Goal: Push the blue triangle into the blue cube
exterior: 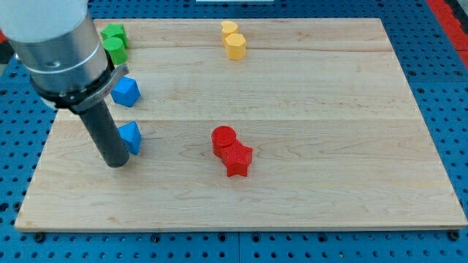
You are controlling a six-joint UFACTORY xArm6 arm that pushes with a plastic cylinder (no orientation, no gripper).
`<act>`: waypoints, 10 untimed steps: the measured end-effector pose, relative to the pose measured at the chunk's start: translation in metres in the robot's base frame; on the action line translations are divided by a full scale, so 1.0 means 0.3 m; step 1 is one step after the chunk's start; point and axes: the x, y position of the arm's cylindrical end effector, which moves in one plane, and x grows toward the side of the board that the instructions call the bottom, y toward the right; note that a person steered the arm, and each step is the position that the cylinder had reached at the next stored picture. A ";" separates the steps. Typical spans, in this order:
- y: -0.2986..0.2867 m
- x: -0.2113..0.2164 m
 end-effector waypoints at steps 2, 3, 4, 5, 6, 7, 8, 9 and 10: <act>0.072 0.032; 0.077 -0.007; 0.077 -0.037; 0.043 -0.116; -0.016 -0.180; -0.030 -0.192; -0.030 -0.192; -0.040 -0.213; -0.059 -0.237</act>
